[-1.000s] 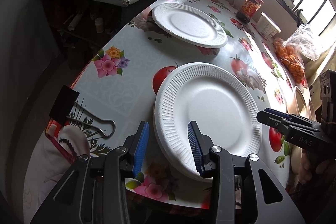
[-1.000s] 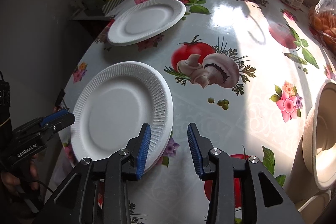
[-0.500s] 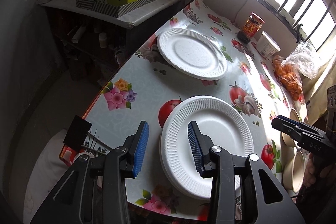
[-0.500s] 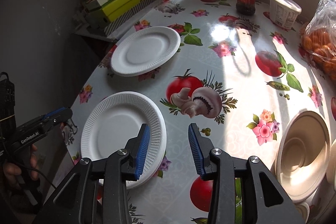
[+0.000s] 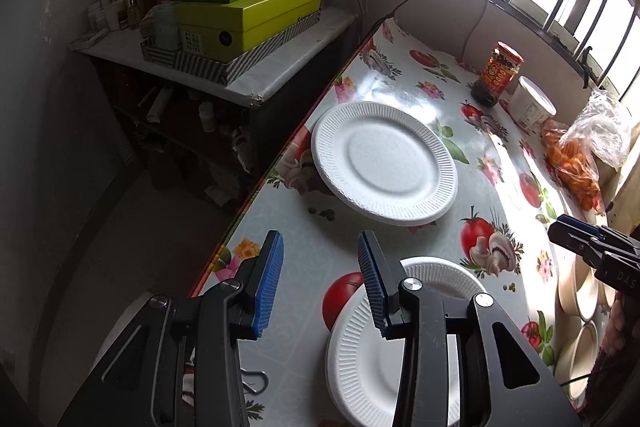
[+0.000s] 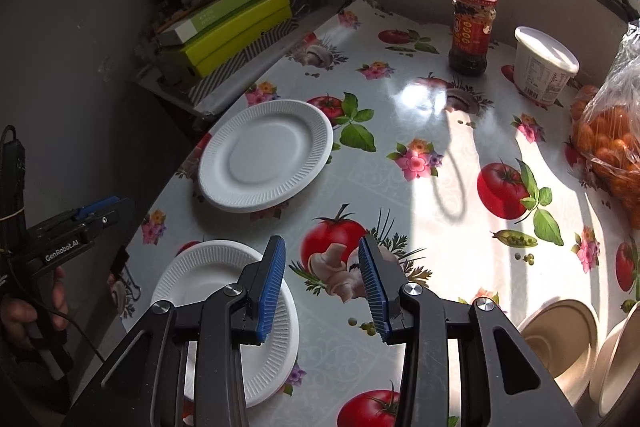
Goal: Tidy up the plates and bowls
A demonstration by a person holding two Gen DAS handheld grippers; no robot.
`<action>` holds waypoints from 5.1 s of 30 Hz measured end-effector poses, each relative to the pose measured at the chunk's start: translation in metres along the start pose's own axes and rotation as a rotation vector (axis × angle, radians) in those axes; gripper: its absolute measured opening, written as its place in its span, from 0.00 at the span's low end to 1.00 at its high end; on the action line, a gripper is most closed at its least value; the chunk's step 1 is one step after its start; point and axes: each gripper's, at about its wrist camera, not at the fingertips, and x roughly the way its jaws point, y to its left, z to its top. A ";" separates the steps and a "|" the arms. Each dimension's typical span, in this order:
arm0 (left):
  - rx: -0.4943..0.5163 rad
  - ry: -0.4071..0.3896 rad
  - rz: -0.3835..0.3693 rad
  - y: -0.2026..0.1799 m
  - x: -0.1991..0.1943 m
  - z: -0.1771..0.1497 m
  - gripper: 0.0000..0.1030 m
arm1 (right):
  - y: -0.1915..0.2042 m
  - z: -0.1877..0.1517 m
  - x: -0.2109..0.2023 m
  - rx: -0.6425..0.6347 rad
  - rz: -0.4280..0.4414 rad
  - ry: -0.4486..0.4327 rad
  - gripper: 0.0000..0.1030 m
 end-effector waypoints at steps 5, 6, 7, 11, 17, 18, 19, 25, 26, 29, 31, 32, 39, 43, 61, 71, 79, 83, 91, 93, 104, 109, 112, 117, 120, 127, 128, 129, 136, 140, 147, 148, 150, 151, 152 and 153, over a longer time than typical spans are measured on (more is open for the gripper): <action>0.017 0.007 0.019 -0.002 0.015 0.016 0.39 | -0.007 0.018 0.014 0.000 -0.023 0.006 0.37; 0.027 0.005 0.029 -0.003 0.018 0.019 0.39 | -0.008 0.022 0.018 -0.001 -0.029 0.008 0.37; 0.031 0.004 0.038 -0.004 0.021 0.022 0.39 | -0.009 0.026 0.021 -0.004 -0.032 0.010 0.37; 0.035 0.011 0.042 -0.006 0.033 0.031 0.39 | -0.012 0.038 0.036 -0.009 -0.047 0.016 0.37; 0.063 0.009 0.068 -0.011 0.049 0.041 0.39 | -0.014 0.051 0.058 -0.021 -0.061 0.026 0.37; 0.062 0.013 0.060 -0.011 0.052 0.043 0.39 | -0.015 0.053 0.062 -0.018 -0.057 0.030 0.37; 0.056 0.017 0.052 -0.011 0.055 0.045 0.39 | -0.016 0.054 0.066 -0.018 -0.054 0.035 0.37; 0.041 0.055 0.007 -0.010 0.075 0.051 0.39 | -0.022 0.058 0.088 -0.009 -0.051 0.071 0.37; 0.042 0.058 0.015 -0.010 0.078 0.052 0.39 | -0.024 0.058 0.091 0.000 -0.046 0.076 0.37; 0.029 0.070 0.001 -0.008 0.082 0.051 0.39 | -0.027 0.056 0.095 0.022 -0.020 0.086 0.37; 0.038 0.075 0.002 -0.006 0.082 0.049 0.39 | -0.026 0.054 0.094 0.017 -0.017 0.095 0.37; 0.048 0.076 0.011 -0.006 0.081 0.049 0.39 | -0.026 0.053 0.092 0.009 -0.019 0.097 0.37; 0.060 0.084 0.006 0.000 0.079 0.049 0.39 | -0.019 0.054 0.087 -0.030 -0.022 0.121 0.37; 0.085 0.076 0.020 0.005 0.073 0.045 0.39 | -0.014 0.045 0.082 -0.057 -0.019 0.142 0.37; -0.027 0.136 -0.084 0.017 0.108 0.050 0.39 | -0.017 0.053 0.120 0.092 0.163 0.129 0.37; -0.025 0.133 -0.091 0.012 0.112 0.051 0.36 | -0.016 0.053 0.134 0.112 0.169 0.139 0.36; -0.028 0.139 -0.083 0.013 0.114 0.051 0.19 | -0.016 0.051 0.138 0.127 0.189 0.148 0.23; -0.028 0.138 -0.085 0.013 0.113 0.052 0.15 | -0.014 0.051 0.138 0.128 0.198 0.150 0.20; -0.027 0.136 -0.089 0.012 0.112 0.051 0.11 | -0.015 0.049 0.136 0.133 0.199 0.149 0.17; -0.025 0.135 -0.090 0.010 0.112 0.051 0.11 | -0.014 0.049 0.135 0.131 0.197 0.149 0.17; -0.104 0.141 -0.145 0.026 0.117 0.055 0.11 | -0.017 0.048 0.135 0.153 0.195 0.149 0.16; -0.099 0.137 -0.148 0.024 0.118 0.056 0.11 | -0.018 0.048 0.136 0.164 0.194 0.149 0.16; -0.099 0.136 -0.143 0.023 0.117 0.056 0.11 | -0.018 0.048 0.137 0.160 0.191 0.149 0.16; -0.092 0.129 -0.138 0.021 0.116 0.055 0.11 | -0.018 0.047 0.137 0.161 0.190 0.149 0.16; -0.096 0.129 -0.143 0.022 0.116 0.055 0.11 | -0.017 0.047 0.136 0.162 0.190 0.150 0.16; -0.095 0.123 -0.149 0.022 0.112 0.057 0.10 | -0.017 0.048 0.128 0.165 0.192 0.139 0.16; -0.096 0.121 -0.151 0.022 0.111 0.057 0.10 | -0.017 0.048 0.126 0.164 0.193 0.137 0.16; -0.096 0.118 -0.152 0.021 0.110 0.057 0.10 | -0.017 0.049 0.125 0.163 0.194 0.135 0.16; -0.090 0.109 -0.167 0.018 0.102 0.058 0.10 | -0.017 0.047 0.112 0.159 0.186 0.115 0.16; -0.084 0.103 -0.173 0.016 0.097 0.058 0.10 | -0.019 0.045 0.105 0.163 0.186 0.104 0.16; -0.066 0.091 -0.174 0.008 0.095 0.060 0.10 | -0.024 0.043 0.096 0.175 0.183 0.072 0.16; -0.065 0.090 -0.174 0.008 0.094 0.061 0.10 | -0.026 0.042 0.094 0.176 0.184 0.068 0.16; -0.063 0.083 -0.172 0.006 0.093 0.062 0.10 | -0.027 0.041 0.091 0.178 0.185 0.055 0.16; -0.061 0.077 -0.172 0.005 0.093 0.063 0.10 | -0.028 0.042 0.091 0.183 0.183 0.049 0.16; -0.056 0.071 -0.173 0.003 0.092 0.064 0.10 | -0.029 0.042 0.090 0.189 0.183 0.046 0.16; -0.052 0.065 -0.173 0.002 0.091 0.065 0.10 | -0.030 0.042 0.090 0.194 0.184 0.044 0.16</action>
